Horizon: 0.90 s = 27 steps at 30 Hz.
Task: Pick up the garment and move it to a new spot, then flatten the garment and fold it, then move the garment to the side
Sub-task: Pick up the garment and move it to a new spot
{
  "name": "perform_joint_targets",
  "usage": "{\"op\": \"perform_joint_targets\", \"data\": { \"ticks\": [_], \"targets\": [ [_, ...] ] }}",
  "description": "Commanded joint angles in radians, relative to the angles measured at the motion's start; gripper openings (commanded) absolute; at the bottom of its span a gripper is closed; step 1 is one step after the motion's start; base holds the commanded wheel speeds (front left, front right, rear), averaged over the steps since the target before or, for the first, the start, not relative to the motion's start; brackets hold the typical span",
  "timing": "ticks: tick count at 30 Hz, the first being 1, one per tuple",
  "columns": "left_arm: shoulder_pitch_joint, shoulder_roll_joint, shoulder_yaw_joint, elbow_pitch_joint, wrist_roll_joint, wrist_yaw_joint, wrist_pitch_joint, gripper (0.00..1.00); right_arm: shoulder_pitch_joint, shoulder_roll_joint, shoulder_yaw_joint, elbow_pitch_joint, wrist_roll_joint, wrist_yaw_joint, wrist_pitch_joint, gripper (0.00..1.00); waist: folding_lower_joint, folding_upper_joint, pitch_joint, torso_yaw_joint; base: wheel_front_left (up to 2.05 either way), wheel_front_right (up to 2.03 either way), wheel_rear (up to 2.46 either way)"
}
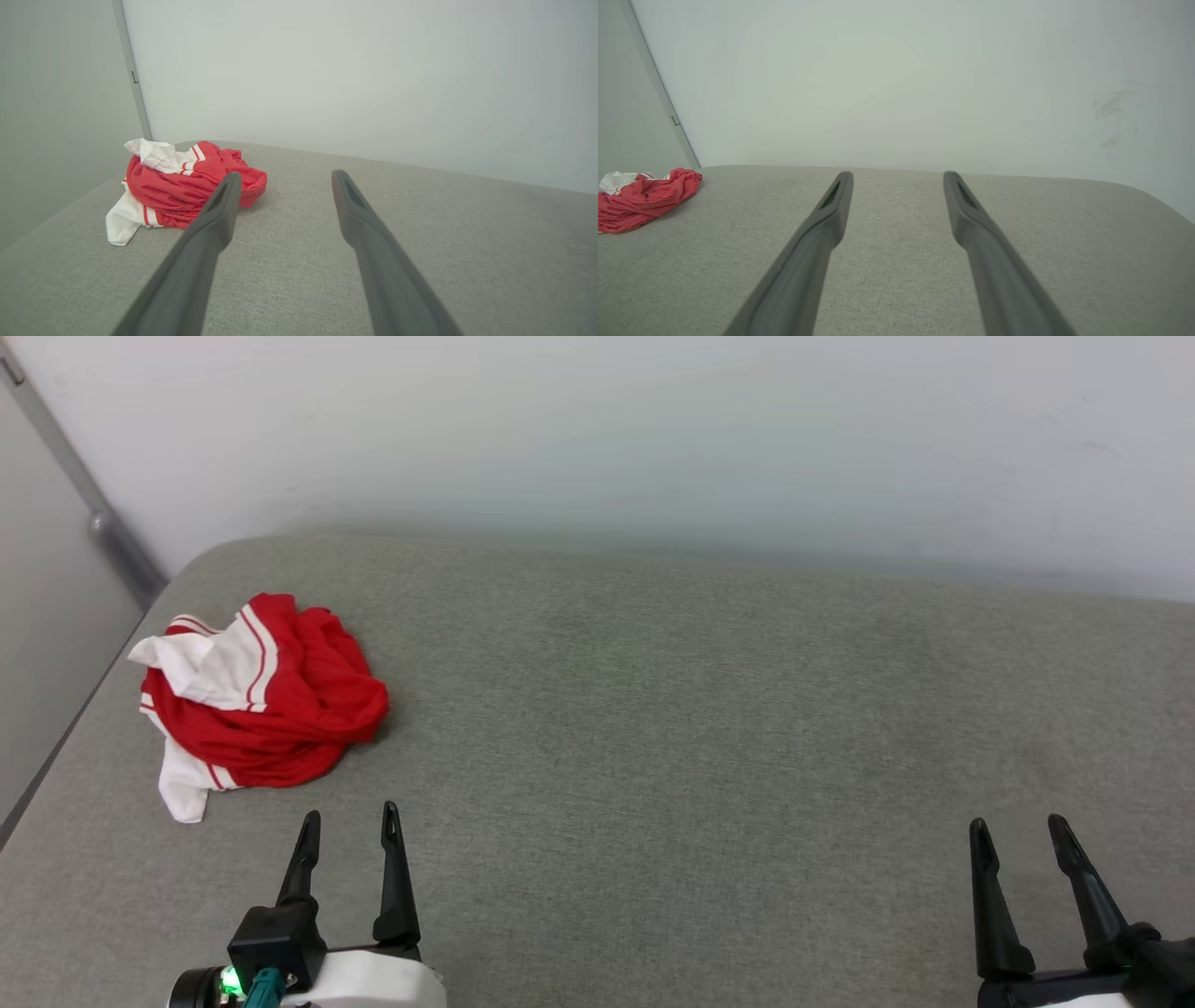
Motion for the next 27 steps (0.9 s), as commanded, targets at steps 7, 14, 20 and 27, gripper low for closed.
{"op": "perform_joint_targets", "data": {
  "ticks": [7, 14, 20, 27],
  "targets": [
    [-0.014, 0.001, 0.01, -0.004, 0.007, 0.004, -0.003, 1.0, 0.013, -0.004, 0.003, -0.008, -0.015, 0.0, -0.002, 1.0, 0.0, 0.0, 0.011, 0.111, 0.0, 0.0, 0.0],
    [-0.023, 0.001, 0.018, 0.002, 0.007, 0.01, -0.003, 1.0, 0.006, -0.004, 0.006, -0.015, -0.024, 0.0, -0.002, 1.0, 0.0, 0.0, 0.022, 0.21, 0.0, 0.0, 0.0],
    [-0.03, 0.001, 0.027, -0.004, 0.003, 0.011, -0.003, 1.0, 0.001, -0.004, 0.009, -0.019, -0.03, 0.0, -0.002, 1.0, 0.0, 0.0, 0.027, 0.289, 0.0, 0.0, 0.0],
    [-0.031, 0.001, 0.031, -0.004, 0.002, 0.017, -0.003, 1.0, -0.006, -0.004, 0.012, -0.018, -0.034, 0.0, -0.002, 1.0, 0.0, 0.0, 0.034, 0.37, 0.0, 0.0, 0.0]
  ]
}}
